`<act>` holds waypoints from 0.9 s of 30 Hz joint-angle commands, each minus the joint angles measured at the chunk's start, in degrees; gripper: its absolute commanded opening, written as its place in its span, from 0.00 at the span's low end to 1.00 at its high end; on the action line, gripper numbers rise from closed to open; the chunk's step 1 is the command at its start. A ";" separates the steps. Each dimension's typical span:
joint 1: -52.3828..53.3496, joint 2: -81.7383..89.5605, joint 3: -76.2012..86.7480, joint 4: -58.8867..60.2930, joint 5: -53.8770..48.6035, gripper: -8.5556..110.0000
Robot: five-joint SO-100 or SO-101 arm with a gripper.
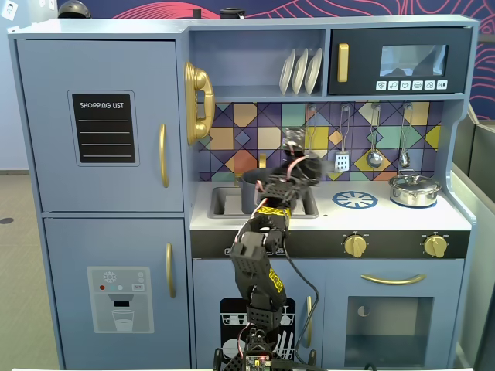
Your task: Pick up the lid from the counter and put it on the gray recipient
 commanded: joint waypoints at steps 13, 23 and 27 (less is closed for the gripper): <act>-13.36 6.06 -1.93 6.42 1.76 0.07; -15.91 0.18 0.26 -2.11 0.44 0.07; -16.00 -0.62 1.14 -3.08 0.26 0.07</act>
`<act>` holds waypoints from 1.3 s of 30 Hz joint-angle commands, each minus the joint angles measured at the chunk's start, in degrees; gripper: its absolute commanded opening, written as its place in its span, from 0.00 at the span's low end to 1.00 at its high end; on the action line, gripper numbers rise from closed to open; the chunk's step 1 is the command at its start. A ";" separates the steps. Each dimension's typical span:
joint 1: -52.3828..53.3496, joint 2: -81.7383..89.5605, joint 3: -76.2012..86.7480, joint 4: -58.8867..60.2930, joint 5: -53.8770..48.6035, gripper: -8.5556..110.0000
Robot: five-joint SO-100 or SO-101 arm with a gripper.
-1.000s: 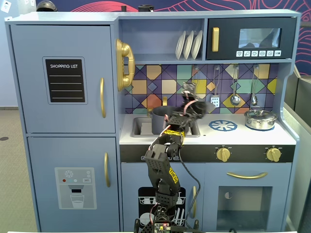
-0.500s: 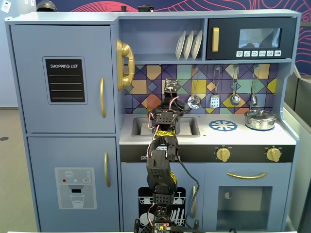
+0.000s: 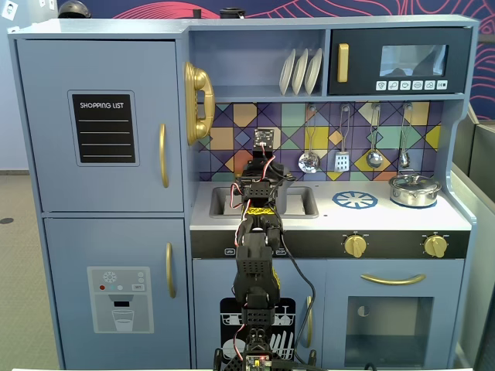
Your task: Pick up the lid from the counter and put it on the gray recipient
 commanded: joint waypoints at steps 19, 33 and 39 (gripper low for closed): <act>-0.70 1.23 2.11 -3.08 -0.53 0.07; -2.46 0.62 3.25 -3.78 -0.70 0.07; -2.55 1.85 2.99 -2.02 -2.20 0.07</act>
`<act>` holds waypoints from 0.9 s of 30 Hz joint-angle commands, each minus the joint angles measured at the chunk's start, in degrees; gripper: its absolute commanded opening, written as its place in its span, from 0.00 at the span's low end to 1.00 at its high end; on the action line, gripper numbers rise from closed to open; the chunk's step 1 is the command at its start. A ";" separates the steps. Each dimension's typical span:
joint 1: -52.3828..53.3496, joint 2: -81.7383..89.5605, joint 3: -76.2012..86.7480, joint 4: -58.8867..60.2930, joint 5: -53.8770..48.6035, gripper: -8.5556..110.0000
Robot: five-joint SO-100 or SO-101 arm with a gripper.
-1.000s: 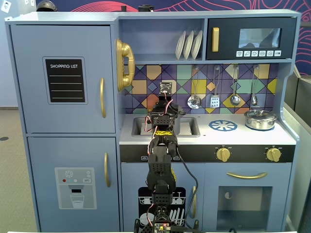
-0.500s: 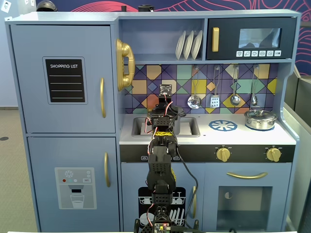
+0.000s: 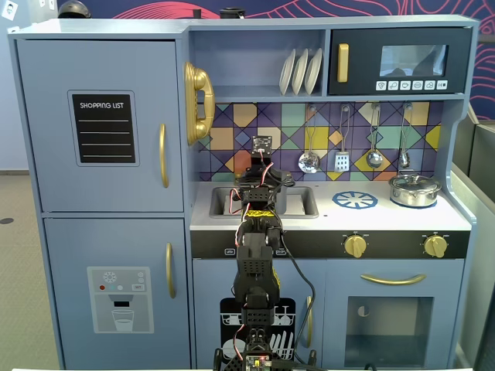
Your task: Pick up the lid from the counter and put it on the gray recipient
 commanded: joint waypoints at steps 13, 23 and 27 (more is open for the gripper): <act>0.70 6.15 -0.88 1.49 -3.43 0.31; 2.29 27.42 1.58 24.26 -3.69 0.28; 2.55 37.00 0.18 37.18 -2.46 0.26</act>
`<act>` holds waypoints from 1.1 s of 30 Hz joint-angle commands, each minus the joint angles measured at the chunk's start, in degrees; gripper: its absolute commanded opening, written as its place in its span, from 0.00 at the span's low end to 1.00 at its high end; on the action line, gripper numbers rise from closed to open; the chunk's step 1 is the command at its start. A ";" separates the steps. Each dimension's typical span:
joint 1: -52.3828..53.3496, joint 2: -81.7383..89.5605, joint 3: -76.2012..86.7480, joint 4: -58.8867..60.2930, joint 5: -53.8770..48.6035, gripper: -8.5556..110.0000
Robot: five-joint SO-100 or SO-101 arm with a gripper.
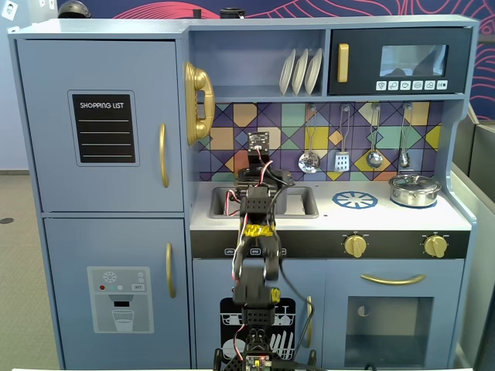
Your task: Pick up the lid from the counter and put it on the gray recipient
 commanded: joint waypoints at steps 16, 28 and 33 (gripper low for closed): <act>-3.25 23.20 23.20 45.88 16.70 0.07; -6.42 31.29 55.81 42.89 14.77 0.07; -5.80 33.66 57.22 51.15 13.71 0.07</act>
